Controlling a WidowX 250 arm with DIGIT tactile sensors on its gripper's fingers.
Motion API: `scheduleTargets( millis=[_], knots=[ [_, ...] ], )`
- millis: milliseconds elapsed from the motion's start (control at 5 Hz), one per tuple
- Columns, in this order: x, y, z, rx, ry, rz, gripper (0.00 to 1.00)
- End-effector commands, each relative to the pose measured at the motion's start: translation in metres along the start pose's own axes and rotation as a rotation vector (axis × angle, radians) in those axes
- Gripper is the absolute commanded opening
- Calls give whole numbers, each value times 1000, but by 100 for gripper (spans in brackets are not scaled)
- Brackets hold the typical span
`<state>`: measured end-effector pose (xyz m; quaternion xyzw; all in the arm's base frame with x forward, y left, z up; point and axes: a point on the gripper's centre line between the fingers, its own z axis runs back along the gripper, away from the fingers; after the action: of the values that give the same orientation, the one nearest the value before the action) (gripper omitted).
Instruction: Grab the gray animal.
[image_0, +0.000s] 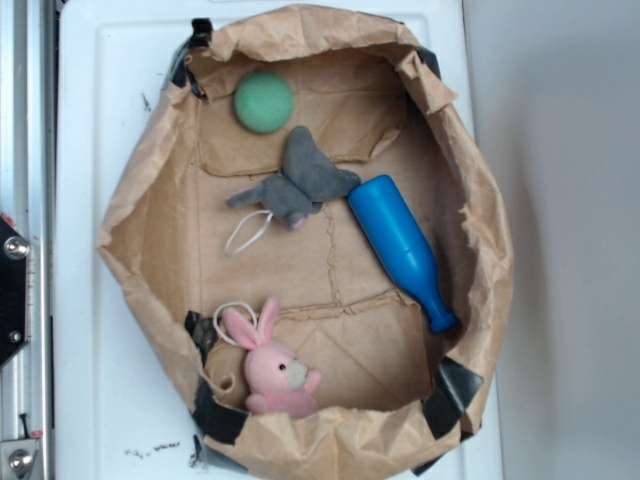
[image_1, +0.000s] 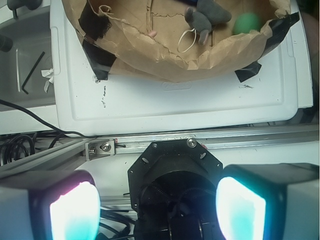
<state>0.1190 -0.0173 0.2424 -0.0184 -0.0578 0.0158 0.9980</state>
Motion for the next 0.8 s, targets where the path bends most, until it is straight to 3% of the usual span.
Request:
scheduleTargets(
  millis=[0, 200, 600],
  knots=[
    [0, 0, 0, 0, 0, 0, 100],
    [49, 11, -7, 14, -82, 64, 100],
    [107, 38, -38, 38, -138, 125, 100]
  ],
)
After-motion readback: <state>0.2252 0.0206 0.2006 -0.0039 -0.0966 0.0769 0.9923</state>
